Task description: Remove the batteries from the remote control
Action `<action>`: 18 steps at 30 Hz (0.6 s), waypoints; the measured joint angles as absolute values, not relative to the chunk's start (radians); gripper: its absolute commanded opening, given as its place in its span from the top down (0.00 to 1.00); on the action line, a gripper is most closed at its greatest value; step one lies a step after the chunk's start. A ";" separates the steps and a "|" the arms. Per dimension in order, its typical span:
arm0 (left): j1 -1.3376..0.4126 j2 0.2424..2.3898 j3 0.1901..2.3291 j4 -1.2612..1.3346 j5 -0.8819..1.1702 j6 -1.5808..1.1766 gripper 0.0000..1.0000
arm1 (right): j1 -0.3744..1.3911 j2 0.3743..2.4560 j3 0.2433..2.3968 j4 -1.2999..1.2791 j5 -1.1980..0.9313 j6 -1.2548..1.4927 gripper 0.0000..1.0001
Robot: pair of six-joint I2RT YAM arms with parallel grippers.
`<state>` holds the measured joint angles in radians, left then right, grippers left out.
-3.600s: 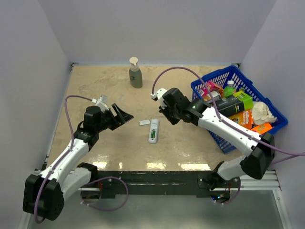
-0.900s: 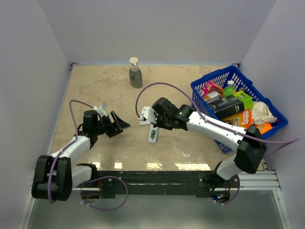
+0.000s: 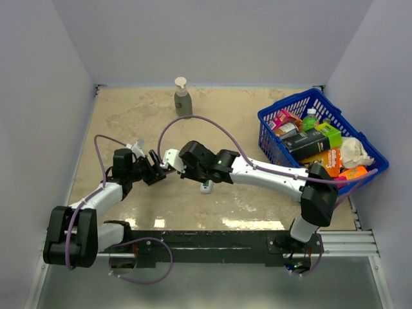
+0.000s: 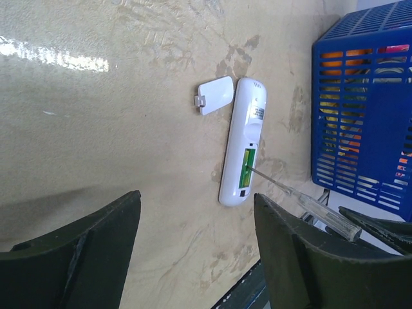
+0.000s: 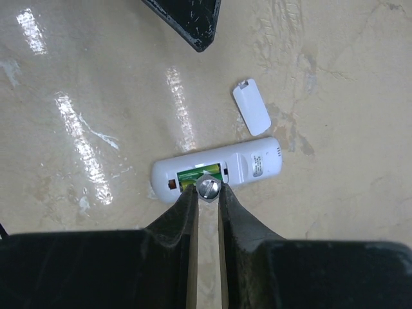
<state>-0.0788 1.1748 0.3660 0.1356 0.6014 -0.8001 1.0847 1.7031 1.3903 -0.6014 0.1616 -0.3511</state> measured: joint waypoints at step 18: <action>-0.079 1.175 0.366 0.124 0.593 -0.801 0.25 | 0.926 1.528 1.135 -0.344 0.106 -0.148 1.00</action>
